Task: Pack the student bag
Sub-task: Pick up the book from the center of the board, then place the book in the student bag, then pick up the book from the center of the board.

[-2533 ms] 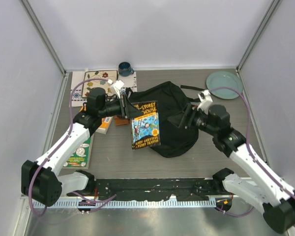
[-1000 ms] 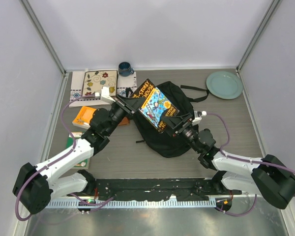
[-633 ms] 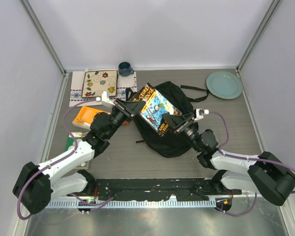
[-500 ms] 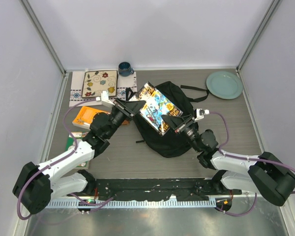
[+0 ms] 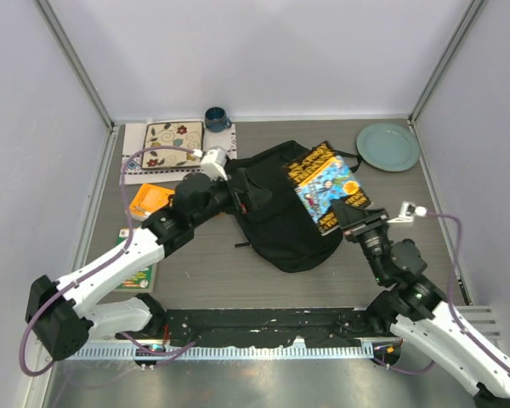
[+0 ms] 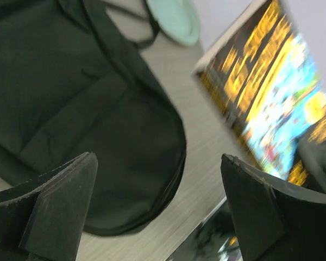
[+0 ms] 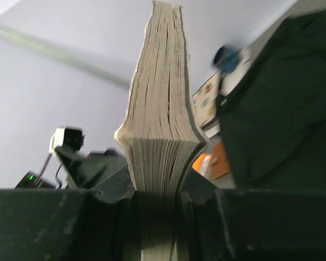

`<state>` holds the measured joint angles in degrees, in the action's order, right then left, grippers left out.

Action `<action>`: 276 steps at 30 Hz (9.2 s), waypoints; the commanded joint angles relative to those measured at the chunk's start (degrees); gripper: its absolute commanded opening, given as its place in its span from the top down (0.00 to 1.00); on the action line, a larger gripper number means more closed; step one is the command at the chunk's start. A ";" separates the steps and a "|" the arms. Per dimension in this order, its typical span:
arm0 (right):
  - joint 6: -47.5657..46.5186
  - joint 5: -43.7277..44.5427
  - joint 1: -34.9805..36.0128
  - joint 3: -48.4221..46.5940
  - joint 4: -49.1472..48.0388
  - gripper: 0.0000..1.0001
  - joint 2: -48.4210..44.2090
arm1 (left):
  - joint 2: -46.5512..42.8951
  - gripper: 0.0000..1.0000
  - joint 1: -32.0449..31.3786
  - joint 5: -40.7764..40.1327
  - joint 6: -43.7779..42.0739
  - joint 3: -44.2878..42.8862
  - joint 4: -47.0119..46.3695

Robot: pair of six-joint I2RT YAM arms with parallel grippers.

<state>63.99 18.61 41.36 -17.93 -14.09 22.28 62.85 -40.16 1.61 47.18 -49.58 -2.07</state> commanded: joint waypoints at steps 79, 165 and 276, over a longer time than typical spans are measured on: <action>-3.43 28.15 -0.06 -23.73 66.21 1.00 -16.04 | 52.03 1.00 -16.97 17.99 -23.18 -38.93 19.91; 20.74 8.02 -4.00 -4.20 -54.88 0.97 72.97 | 26.18 1.00 -6.16 18.95 -21.43 -37.52 13.76; -14.86 -25.54 17.79 -45.68 7.06 0.33 72.18 | 1.14 0.00 76.55 -4.68 -9.49 4.75 38.28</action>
<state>48.88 -3.70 58.89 -58.67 -2.55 91.11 64.10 36.14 -2.76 34.92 -46.98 39.13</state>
